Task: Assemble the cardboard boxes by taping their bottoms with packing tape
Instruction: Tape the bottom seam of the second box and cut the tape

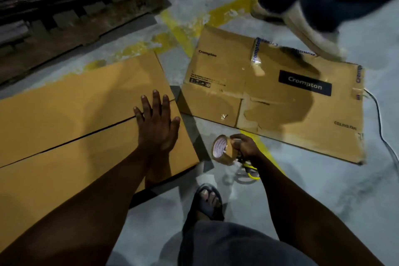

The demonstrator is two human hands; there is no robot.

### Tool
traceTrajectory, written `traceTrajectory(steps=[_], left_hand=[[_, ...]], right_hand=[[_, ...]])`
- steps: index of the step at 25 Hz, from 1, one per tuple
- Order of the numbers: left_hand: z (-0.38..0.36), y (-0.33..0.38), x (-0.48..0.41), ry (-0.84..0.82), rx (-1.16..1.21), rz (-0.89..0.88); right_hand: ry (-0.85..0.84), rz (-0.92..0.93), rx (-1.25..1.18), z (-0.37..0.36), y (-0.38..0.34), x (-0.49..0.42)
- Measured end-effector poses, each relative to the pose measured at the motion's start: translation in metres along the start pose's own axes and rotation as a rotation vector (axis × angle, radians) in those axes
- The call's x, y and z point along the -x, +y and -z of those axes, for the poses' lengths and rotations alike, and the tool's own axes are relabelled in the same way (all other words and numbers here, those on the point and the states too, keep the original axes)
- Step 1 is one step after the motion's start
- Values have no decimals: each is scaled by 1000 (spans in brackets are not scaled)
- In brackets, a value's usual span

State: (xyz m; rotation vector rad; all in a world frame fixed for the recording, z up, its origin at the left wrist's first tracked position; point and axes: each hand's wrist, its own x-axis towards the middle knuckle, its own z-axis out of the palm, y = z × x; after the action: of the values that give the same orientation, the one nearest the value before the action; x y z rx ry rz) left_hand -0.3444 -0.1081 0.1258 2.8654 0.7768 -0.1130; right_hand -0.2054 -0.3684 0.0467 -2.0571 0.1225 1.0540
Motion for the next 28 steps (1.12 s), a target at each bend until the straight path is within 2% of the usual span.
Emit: traceTrajectory(steps=[5,11,14,17,20,25,28], left_hand=[[25,-36,14,-148,-88,-126],[92,-84,60,-311,-94,-84],[140,-106,87,-356,-30,-35],[190,-131,115,-324,185,21],[230,-154,137,-218,342,11],[249,-189,174,-142,453,87],[246,-198,180,-129,564,116]], right_hand=[[82,75,1,4,-77,26],[303,302,136,-31,-197,70],[387,404,192,-71,-261,144],[474,514,313,-112,-295,202],[549,482,222,-137,-298,225],[512,409,148,-165,-294,244],[459,447,99,-194,-311,258]])
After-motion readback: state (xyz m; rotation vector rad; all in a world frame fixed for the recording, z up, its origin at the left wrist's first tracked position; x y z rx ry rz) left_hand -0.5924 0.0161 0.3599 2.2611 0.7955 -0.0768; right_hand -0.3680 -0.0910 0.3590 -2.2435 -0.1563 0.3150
